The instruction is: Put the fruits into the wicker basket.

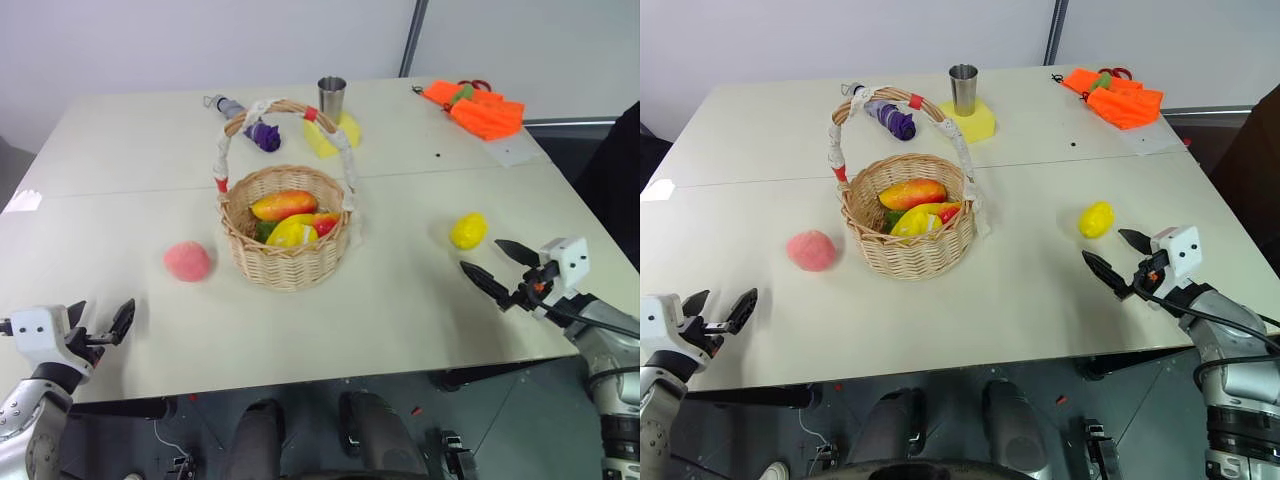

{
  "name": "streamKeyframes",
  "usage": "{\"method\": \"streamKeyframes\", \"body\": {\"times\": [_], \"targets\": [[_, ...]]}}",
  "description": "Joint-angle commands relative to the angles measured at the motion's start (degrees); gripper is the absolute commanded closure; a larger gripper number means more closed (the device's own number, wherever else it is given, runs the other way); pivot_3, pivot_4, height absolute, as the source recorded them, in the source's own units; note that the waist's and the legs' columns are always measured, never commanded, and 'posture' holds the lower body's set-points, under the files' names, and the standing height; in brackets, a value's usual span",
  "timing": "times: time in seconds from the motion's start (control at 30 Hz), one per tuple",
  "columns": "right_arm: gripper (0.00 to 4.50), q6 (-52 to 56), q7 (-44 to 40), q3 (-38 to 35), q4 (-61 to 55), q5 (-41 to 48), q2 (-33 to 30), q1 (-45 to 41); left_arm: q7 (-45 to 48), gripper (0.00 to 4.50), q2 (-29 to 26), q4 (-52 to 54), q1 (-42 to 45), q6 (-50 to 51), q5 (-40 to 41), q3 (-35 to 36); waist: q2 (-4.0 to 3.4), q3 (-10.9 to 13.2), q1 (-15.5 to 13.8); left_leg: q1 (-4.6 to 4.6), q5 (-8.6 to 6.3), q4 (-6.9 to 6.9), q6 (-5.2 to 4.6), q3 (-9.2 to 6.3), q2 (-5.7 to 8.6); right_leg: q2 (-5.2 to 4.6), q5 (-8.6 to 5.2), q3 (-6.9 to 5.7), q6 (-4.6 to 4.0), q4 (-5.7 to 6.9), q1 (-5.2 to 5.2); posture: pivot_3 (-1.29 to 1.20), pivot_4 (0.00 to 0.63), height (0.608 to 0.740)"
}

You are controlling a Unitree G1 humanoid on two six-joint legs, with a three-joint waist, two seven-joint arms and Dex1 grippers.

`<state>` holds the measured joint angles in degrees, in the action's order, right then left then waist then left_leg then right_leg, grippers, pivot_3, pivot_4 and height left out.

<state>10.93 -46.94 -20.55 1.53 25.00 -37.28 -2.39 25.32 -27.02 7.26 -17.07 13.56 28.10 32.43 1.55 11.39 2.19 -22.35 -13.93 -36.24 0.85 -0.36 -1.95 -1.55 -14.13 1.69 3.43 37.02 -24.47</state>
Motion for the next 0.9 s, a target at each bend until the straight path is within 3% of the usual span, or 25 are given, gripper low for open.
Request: {"method": "streamKeyframes", "body": {"times": [0.03,0.33,0.47,0.7,0.9], "targets": [[0.02,-1.29,0.3,-0.51,-0.14,0.23,0.08,-1.38,-0.25,0.0,-0.67,1.96,-0.09,0.07,0.08,1.37,0.0,0.0,0.0,0.0,0.0,0.0,0.0,0.0,0.0,0.0,0.0,0.0,0.0,0.0,0.0,0.0,0.15,0.74],[0.02,-2.12,0.96,0.08,0.38,-0.14,0.78,-2.72,-0.31,0.0,-1.74,3.25,1.31,0.69,0.18,1.67,0.0,0.0,-0.05,0.0,0.0,-0.01,0.0,0.0,0.0,-0.01,0.01,0.0,-0.01,0.0,0.0,0.0,0.15,0.74],[0.02,-0.61,0.63,-0.63,-1.84,1.74,-0.06,-4.04,1.43,0.0,-3.52,5.9,4.37,4.14,4.39,1.71,0.0,0.0,-0.12,-0.01,0.0,0.0,0.0,0.0,0.0,0.0,0.03,0.0,-0.04,0.01,0.0,0.0,0.15,0.74],[0.02,9.81,-3.94,0.26,-15.48,10.09,-5.02,-3.5,3.54,0.0,-10.36,11.79,12.13,14.35,8.42,-3.01,-0.03,0.01,-0.2,-0.02,0.0,0.0,0.0,0.0,0.01,0.0,0.04,0.0,-0.03,0.03,0.0,0.0,0.15,0.74],[0.02,21.95,-6.96,2.86,-30.77,21.09,-11.45,-3.96,3.05,0.0,-15.15,13.56,18.38,23.35,7.01,-9.89,-0.01,0.01,0.08,0.0,0.0,0.01,0.0,-0.03,-0.01,0.04,0.03,-0.01,0.02,0.05,0.0,0.0,0.15,0.74]]}}
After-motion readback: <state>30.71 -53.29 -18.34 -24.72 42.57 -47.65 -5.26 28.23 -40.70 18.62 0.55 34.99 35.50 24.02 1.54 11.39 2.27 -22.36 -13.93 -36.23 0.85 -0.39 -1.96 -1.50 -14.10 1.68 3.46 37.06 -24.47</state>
